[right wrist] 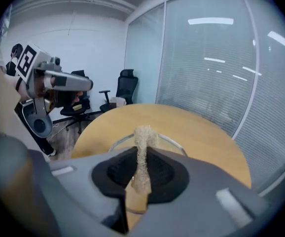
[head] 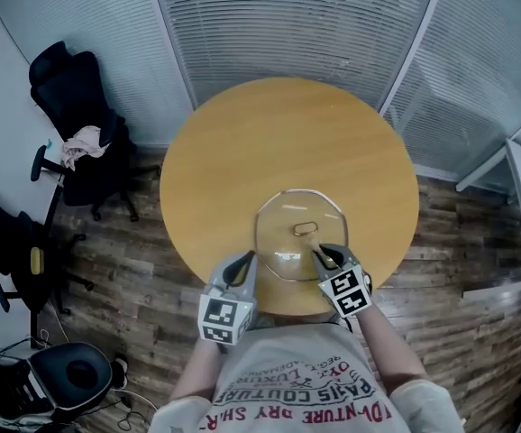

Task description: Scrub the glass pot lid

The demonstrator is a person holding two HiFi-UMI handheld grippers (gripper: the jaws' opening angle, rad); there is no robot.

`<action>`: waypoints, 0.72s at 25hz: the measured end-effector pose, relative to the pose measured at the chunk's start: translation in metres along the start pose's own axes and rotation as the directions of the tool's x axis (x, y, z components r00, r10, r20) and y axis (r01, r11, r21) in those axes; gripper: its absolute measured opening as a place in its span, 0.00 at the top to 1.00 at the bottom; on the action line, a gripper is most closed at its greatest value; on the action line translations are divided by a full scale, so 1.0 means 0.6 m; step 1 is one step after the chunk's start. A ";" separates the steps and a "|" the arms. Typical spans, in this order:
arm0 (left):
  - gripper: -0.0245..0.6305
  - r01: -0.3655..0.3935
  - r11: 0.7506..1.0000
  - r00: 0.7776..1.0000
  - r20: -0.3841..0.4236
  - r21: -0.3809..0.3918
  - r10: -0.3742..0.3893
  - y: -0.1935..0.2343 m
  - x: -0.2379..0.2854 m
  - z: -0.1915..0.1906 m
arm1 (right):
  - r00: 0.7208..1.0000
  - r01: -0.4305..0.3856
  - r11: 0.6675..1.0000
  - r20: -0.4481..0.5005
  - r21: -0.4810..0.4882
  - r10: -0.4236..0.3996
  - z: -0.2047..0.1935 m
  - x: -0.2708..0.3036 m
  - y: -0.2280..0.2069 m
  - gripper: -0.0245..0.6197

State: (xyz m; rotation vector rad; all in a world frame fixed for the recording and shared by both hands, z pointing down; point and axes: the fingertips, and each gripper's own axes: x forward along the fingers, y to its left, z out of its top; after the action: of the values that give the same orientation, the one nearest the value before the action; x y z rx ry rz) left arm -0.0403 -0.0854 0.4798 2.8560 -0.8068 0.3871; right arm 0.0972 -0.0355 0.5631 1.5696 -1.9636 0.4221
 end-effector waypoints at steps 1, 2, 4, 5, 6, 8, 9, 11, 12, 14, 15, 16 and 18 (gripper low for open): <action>0.95 -0.006 1.000 1.000 0.003 0.001 0.006 -0.001 0.004 0.004 | 0.999 0.025 1.000 0.048 -0.003 -0.025 0.017 -0.013 -0.013 0.88; 0.95 -0.012 1.000 1.000 0.007 0.004 0.012 -0.002 0.008 0.008 | 0.994 0.051 0.999 0.093 -0.006 -0.050 0.032 -0.027 -0.026 0.88; 0.95 -0.023 1.000 1.000 0.013 0.008 0.022 -0.006 0.016 0.016 | 0.980 0.091 0.996 0.175 0.001 -0.090 0.057 -0.053 -0.051 0.88; 0.95 -0.030 1.000 0.999 0.018 0.007 0.030 -0.009 0.019 0.020 | 0.972 0.106 0.994 0.210 0.011 -0.106 0.066 -0.065 -0.063 0.88; 0.95 -0.040 0.999 0.999 0.025 0.004 0.040 -0.010 0.022 0.023 | 0.963 0.119 0.993 0.239 0.021 -0.121 0.072 -0.077 -0.073 0.88; 0.95 -0.066 0.998 0.997 0.039 -0.014 0.067 -0.012 0.028 0.030 | 0.949 0.135 0.990 0.284 0.036 -0.140 0.082 -0.098 -0.092 0.88; 0.95 -0.079 0.997 0.996 0.044 -0.026 0.080 -0.014 0.032 0.033 | 0.943 0.138 0.990 0.301 0.040 -0.143 0.085 -0.106 -0.098 0.88; 0.95 -0.092 0.995 0.994 0.047 -0.041 0.094 -0.021 0.041 0.036 | 0.936 0.129 0.991 0.325 0.037 -0.133 0.087 -0.117 -0.109 0.88; 0.95 -0.092 0.995 0.994 0.048 -0.039 0.094 -0.028 0.045 0.038 | 0.934 0.118 0.992 0.335 0.035 -0.122 0.086 -0.120 -0.113 0.88; 0.95 -0.087 0.996 0.995 0.047 -0.027 0.088 -0.043 0.052 0.040 | 0.932 0.093 0.995 0.349 0.047 -0.103 0.081 -0.122 -0.119 0.88; 0.95 -0.086 0.996 0.995 0.045 -0.023 0.087 -0.050 0.054 0.040 | 0.930 0.082 0.995 0.355 0.059 -0.097 0.078 -0.124 -0.122 0.88; 0.95 -0.086 0.996 0.995 0.043 -0.021 0.087 -0.056 0.055 0.040 | 0.928 0.073 0.995 0.360 0.069 -0.093 0.076 -0.126 -0.125 0.88; 0.95 -0.090 0.996 0.995 0.037 -0.016 0.090 -0.064 0.059 0.040 | 0.924 0.060 0.995 0.374 0.077 -0.084 0.077 -0.131 -0.131 0.88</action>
State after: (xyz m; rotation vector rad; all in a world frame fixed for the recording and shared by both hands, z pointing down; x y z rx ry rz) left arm 0.0142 -0.0752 0.4639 2.8283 -0.9440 0.3383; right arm 0.1721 -0.0213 0.4702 1.8694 -2.1812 0.1602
